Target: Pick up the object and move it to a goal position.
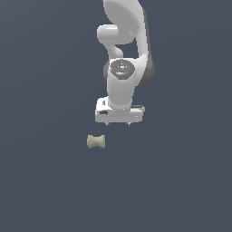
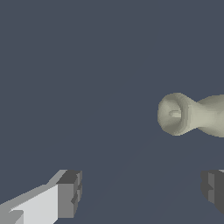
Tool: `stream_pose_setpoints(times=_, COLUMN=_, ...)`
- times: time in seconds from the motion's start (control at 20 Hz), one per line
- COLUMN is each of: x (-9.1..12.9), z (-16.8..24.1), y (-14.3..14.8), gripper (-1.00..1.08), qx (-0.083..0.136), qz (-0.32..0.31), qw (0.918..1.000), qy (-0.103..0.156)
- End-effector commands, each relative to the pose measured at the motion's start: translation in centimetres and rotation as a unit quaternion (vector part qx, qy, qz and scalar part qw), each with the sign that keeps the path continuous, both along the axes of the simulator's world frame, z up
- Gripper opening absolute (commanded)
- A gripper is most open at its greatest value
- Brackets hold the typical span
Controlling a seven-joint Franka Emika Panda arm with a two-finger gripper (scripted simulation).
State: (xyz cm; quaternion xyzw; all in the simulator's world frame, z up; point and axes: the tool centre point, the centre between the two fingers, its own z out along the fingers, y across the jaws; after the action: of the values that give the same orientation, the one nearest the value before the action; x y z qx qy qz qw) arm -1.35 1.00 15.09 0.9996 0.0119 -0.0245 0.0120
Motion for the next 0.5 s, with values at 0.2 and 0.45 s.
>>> stream_pose_setpoints(times=0.2, x=0.1, z=0.3, y=0.8, gripper=1.00, qx=0.002, qz=0.003, qw=1.0000, qy=-0.002)
stream_pose_setpoints(times=0.45, x=0.1, z=1.2, y=2.9, gripper=1.00, qx=0.009, qz=0.008, qw=0.9999, qy=-0.008)
